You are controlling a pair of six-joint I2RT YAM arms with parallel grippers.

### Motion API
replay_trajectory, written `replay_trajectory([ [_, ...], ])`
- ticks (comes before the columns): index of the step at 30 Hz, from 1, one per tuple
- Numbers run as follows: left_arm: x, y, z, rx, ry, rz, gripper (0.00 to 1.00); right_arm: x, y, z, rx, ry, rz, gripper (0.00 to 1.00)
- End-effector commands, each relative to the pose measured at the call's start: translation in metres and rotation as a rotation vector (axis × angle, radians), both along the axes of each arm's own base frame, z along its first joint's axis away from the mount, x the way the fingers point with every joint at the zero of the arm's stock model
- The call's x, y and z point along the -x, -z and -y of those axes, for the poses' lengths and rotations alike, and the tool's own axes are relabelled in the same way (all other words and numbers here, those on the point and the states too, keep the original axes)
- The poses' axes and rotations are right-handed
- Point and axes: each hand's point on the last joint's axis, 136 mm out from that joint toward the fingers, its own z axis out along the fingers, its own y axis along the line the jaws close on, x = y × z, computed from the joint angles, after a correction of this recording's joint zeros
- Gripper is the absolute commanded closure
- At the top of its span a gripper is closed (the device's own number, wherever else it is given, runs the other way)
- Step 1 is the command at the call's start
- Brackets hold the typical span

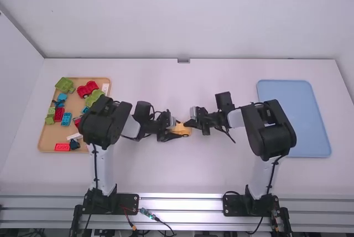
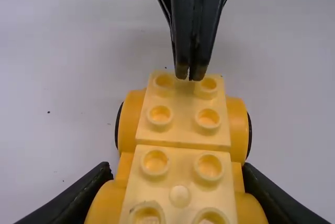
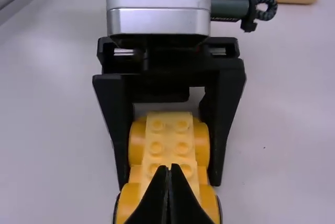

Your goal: Assemble lego blocks to make yellow taxi

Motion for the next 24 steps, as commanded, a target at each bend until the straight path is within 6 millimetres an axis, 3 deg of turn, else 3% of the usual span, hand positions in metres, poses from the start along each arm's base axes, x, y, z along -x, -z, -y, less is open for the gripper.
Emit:
replay_trajectory([
  [1,0.005,0.023,-0.007,-0.079,-0.042,-0.054,0.64,-0.003,0.005,-0.002,-0.019,0.011,-0.081,1.00],
  [13,0.000,0.027,-0.009,-0.112,-0.060,-0.066,0.67,0.005,0.014,-0.005,-0.041,-0.043,-0.138,1.00],
  [18,0.001,0.027,-0.010,-0.105,-0.068,-0.050,0.68,0.006,0.033,-0.008,0.068,-0.004,-0.164,1.00],
  [24,0.003,0.025,-0.010,-0.098,-0.071,-0.028,0.70,0.015,0.040,-0.016,0.112,-0.029,-0.146,1.00],
])
